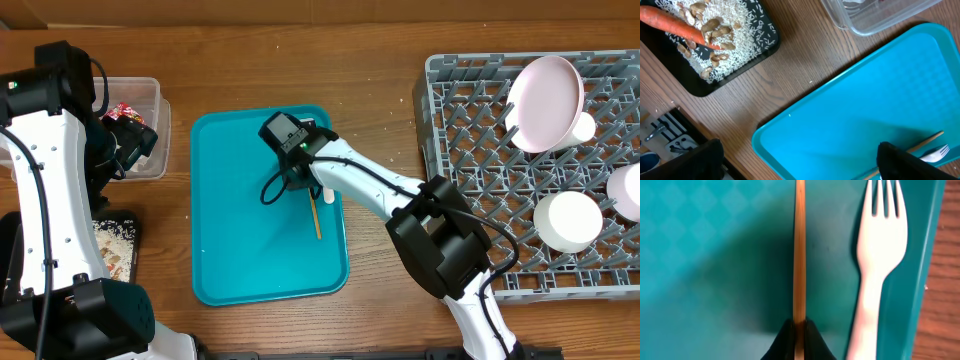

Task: Sort waste into correct bins and load items into the dishwasher
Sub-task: 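Carry the chopstick into the rack's left edge and release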

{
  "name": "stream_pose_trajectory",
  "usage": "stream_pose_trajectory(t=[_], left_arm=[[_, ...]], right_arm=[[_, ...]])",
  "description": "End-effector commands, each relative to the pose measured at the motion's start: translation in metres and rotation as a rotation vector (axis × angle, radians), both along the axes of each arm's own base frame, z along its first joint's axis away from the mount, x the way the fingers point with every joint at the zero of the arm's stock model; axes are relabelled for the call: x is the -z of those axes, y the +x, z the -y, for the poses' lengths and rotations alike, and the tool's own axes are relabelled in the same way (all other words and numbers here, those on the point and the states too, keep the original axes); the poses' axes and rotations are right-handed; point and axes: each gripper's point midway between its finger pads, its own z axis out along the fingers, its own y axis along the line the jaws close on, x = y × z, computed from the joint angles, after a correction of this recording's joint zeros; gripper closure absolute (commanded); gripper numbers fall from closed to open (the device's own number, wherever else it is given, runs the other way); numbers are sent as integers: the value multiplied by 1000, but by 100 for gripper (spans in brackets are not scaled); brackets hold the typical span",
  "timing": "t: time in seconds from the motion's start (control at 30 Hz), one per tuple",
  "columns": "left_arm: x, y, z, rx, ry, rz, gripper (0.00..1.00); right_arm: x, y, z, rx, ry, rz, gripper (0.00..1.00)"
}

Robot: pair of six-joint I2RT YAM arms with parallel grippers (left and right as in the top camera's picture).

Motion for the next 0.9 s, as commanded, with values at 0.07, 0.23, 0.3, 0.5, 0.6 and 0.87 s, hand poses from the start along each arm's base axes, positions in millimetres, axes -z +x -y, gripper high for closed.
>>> stream_pose_trajectory(t=[0.07, 0.23, 0.3, 0.5, 0.6, 0.87], left_arm=[[2, 0, 1, 3, 6, -9, 0], [2, 0, 1, 3, 6, -9, 0], [2, 0, 1, 3, 6, -9, 0], [2, 0, 0, 3, 6, -9, 0], [2, 0, 0, 3, 6, -9, 0], [2, 0, 0, 3, 6, -9, 0]], right_arm=[[-132, 30, 7, 17, 158, 162, 96], [-208, 48, 111, 105, 133, 241, 96], [-220, 50, 159, 57, 102, 227, 96], [-206, 62, 256, 89, 114, 153, 96], [-186, 67, 276, 128, 171, 120, 96], [-144, 71, 294, 172, 137, 89, 84]])
